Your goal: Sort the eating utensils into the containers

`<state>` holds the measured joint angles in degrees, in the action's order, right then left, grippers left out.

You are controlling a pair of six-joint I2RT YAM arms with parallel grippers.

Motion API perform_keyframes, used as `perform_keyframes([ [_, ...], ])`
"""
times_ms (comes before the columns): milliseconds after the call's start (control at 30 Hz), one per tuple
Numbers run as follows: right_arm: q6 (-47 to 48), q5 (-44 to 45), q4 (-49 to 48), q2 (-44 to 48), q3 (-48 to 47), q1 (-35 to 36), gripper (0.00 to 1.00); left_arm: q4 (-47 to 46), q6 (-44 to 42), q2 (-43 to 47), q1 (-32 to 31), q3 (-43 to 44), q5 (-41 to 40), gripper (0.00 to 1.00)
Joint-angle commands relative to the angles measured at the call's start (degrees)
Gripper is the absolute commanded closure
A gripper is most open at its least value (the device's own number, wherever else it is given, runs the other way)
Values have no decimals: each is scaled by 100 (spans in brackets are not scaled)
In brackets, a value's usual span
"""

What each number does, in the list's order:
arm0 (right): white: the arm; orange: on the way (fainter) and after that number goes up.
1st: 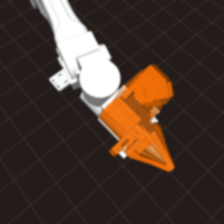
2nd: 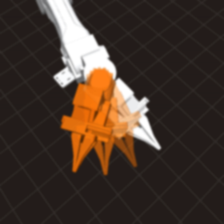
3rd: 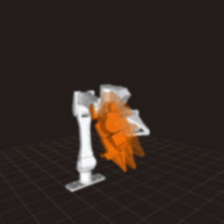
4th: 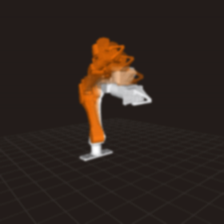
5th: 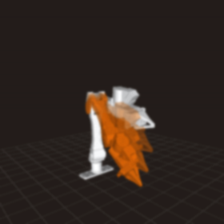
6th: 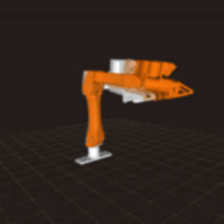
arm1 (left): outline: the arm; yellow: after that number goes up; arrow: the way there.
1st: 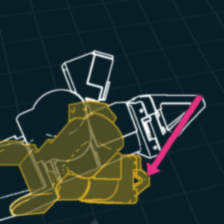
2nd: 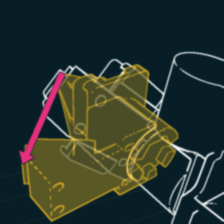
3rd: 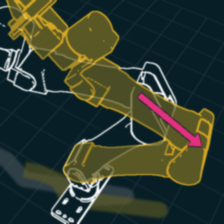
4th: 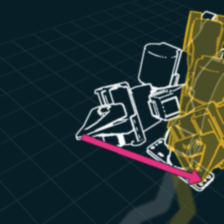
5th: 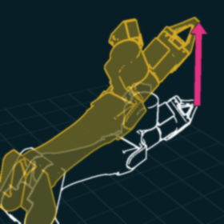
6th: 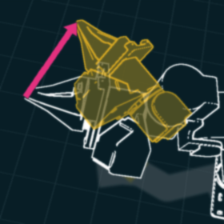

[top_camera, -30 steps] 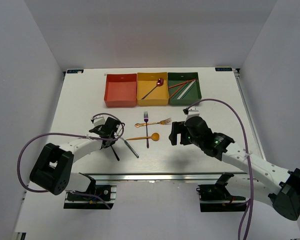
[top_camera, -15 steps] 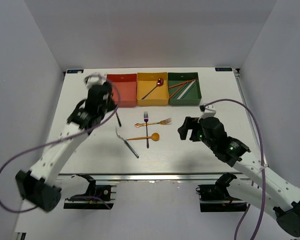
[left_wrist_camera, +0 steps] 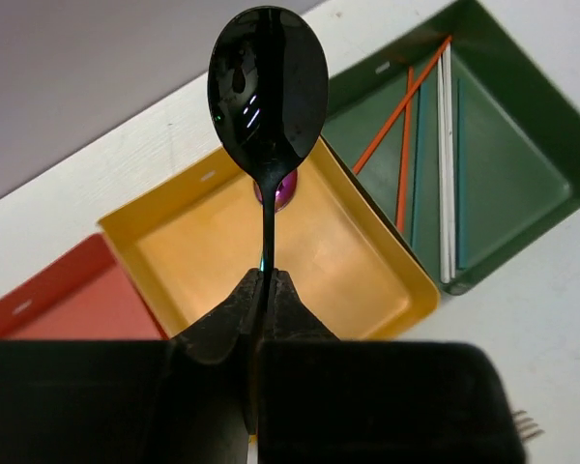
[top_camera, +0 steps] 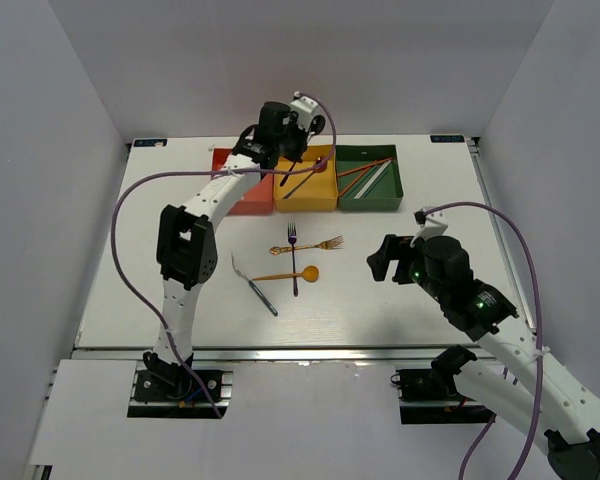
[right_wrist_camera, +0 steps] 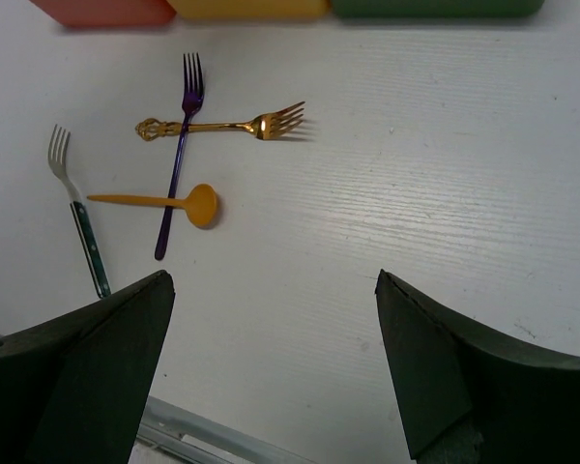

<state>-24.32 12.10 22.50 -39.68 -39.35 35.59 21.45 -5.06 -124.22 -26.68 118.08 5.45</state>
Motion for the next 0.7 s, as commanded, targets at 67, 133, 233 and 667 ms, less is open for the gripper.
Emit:
perform_keyframes([
  [67, 225, -331, 105, 101, -37, -35, 11, -1029, -794, -339, 5, 127, 737, 100],
  [133, 226, -383, 123, 179, 15, -35, 11, -1196, -804, -462, 5, 14, 633, 97],
  [233, 269, -463, 114, 233, 59, -35, 11, -1521, -786, -576, 5, -276, 553, 92],
  [667, 375, -401, 246, 242, -19, -35, 11, -1574, -717, -235, 5, -549, -150, 2],
])
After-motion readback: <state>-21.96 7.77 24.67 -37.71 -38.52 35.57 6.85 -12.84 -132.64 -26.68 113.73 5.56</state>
